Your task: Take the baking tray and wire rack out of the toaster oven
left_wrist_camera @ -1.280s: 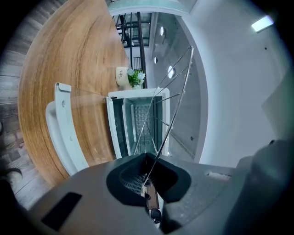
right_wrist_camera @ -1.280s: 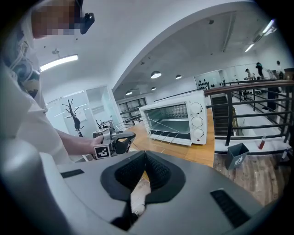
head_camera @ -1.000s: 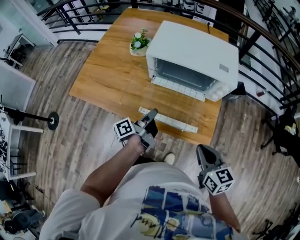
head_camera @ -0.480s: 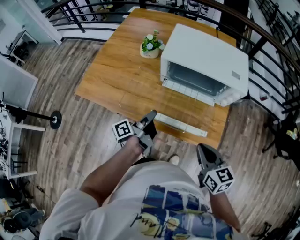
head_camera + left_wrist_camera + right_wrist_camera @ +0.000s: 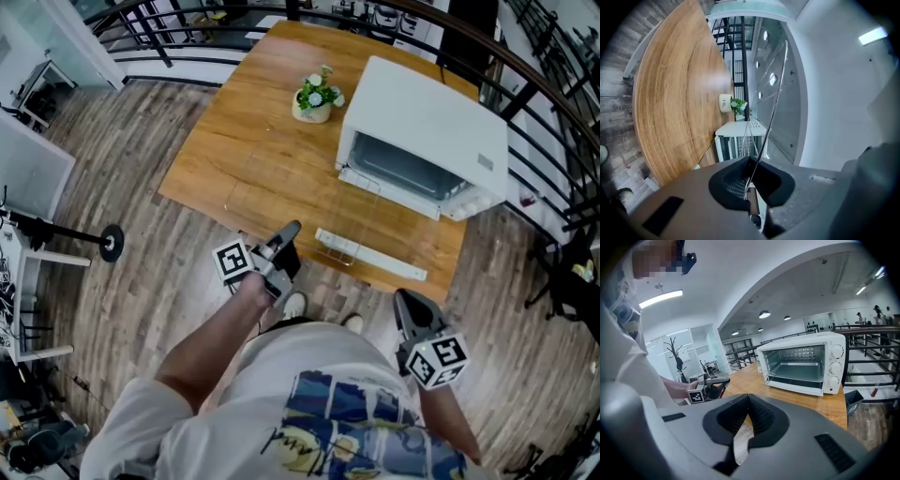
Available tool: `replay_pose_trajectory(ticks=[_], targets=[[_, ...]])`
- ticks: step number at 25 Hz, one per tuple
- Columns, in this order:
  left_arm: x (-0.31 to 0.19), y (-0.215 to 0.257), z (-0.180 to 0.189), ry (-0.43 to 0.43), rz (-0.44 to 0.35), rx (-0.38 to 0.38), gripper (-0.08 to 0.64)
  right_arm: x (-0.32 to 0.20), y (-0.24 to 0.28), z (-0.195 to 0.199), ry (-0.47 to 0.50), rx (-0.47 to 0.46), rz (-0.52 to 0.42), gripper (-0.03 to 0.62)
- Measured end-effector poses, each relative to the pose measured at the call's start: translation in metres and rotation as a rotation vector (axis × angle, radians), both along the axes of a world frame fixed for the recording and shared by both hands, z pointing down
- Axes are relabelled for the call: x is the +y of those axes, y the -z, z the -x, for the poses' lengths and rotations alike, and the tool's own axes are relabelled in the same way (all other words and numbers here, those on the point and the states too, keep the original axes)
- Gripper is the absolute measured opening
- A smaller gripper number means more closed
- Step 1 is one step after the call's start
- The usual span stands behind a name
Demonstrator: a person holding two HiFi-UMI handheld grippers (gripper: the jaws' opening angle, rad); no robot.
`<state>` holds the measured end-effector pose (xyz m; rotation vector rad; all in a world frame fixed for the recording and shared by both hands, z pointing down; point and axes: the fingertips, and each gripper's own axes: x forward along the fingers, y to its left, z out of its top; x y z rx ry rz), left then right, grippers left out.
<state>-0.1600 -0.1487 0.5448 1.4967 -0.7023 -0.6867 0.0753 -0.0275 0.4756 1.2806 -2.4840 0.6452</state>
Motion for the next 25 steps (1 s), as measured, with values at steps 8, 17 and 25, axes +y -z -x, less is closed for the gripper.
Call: replay_pose_trajectory(ticks=[8,17,25], targets=[[-0.012,-0.011,0.047,0.031,0.001,-0.014,0.002,-0.006,0.001,0.024,-0.013,0.012,-0.005,0.002],[-0.034,-0.025,0.094,0.066,-0.004,-0.028,0.002,-0.008,0.001,0.039,-0.048,0.036,0.001,0.002],[-0.053,-0.05,0.125,0.079,0.025,-0.043,0.002,-0.007,0.0,0.054,-0.079,0.05,0.01,0.002]])
